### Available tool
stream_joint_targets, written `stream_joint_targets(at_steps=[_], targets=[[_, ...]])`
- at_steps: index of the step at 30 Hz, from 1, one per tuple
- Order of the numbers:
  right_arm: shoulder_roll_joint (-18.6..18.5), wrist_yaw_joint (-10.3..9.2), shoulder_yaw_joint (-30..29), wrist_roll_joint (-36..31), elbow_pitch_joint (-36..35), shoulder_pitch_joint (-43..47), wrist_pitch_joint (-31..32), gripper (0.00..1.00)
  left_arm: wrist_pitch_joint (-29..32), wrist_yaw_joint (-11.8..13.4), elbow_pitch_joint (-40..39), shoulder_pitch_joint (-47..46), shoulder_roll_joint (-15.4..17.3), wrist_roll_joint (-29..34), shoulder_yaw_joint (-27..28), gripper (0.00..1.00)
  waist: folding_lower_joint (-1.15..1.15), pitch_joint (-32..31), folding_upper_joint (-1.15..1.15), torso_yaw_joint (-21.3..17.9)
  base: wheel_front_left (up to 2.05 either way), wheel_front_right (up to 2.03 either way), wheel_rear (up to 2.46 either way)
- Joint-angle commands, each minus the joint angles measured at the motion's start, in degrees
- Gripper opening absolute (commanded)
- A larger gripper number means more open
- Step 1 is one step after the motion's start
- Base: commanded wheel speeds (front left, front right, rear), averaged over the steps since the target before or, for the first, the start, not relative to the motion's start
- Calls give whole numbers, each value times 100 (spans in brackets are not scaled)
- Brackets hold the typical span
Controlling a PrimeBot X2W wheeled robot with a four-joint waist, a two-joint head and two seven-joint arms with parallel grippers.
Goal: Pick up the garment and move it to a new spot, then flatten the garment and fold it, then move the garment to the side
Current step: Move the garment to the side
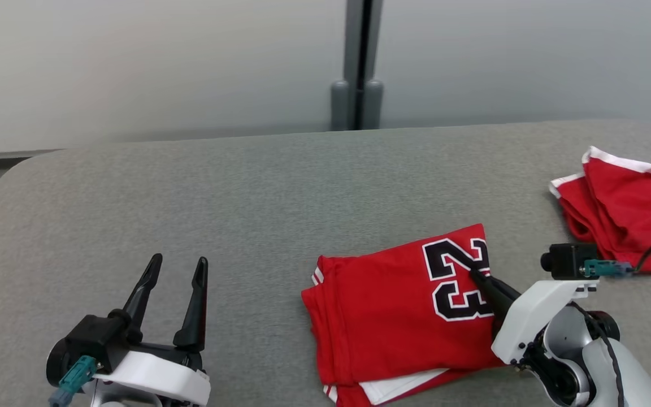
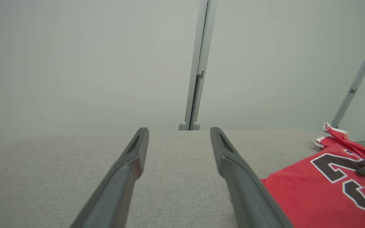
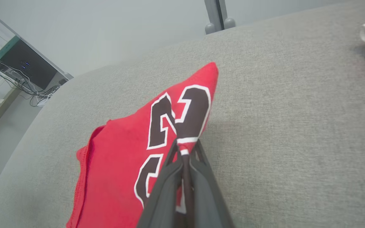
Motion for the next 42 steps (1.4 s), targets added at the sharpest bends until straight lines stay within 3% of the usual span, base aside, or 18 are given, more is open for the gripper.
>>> stream_joint_targets(at_steps=[1,9,16,30,42], targets=[[-73,0,36,54,-41,-82,-77,0,5,-34,8,-106,-15,27,-27,100,0,32,0,-567,0,0,0],[-261,0,203,237,-93,-233,-290,0,-14,-152,147,-346,-58,76,-168,100,0,99,0,-1581,0,0,0],[-323,0,358,358,-43,-433,-544,0,-26,-198,241,-493,-18,103,-198,100,0,263,0,-1958,0,0,0],[-883,0,1058,698,576,-2359,-1129,0,160,-213,75,-887,214,232,-228,100,0,1217,0,-1721,0,0,0],[-2344,-1,1413,1177,1811,-3986,-817,0,247,-269,37,-1346,273,376,-358,100,0,2133,0,-1232,0,0,0]])
